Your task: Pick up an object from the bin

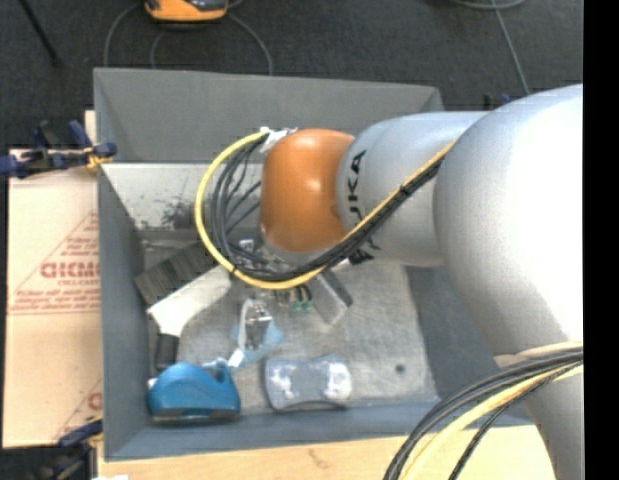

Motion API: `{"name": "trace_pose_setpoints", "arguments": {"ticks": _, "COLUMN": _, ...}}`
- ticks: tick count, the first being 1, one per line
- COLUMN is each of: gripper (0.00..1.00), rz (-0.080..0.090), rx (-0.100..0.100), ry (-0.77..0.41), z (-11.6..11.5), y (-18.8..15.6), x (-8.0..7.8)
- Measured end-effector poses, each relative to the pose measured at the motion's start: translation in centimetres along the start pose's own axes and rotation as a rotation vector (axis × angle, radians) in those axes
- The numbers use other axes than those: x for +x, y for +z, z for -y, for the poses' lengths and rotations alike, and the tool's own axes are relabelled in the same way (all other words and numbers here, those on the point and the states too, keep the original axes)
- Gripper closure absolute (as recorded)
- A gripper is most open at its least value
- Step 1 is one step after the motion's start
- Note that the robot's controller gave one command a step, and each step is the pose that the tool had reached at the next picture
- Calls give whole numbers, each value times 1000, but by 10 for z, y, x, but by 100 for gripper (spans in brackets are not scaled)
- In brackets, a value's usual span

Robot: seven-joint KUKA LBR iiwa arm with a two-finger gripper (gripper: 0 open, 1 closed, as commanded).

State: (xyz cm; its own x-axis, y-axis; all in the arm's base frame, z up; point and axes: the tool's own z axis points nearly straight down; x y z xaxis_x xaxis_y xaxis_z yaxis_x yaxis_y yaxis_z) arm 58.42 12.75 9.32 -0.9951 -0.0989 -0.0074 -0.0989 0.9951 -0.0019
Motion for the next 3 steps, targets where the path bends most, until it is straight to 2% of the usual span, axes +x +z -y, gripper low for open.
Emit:
{"name": "trace_pose_setpoints", "arguments": {"ticks": 1, "gripper": 0, "rz": -4, "rx": 2, "ry": -61, "z": -22, "y": 12, "x": -4}}
{"name": "trace_pose_setpoints", "arguments": {"ticks": 2, "gripper": 0, "rz": 0, "rx": -3, "ry": -296, "z": -4, "y": -4, "x": 35}}
{"name": "trace_pose_setpoints", "arguments": {"ticks": 3, "gripper": 0, "rz": -3, "rx": -4, "ry": -327, "z": -34, "y": 19, "x": 56}}
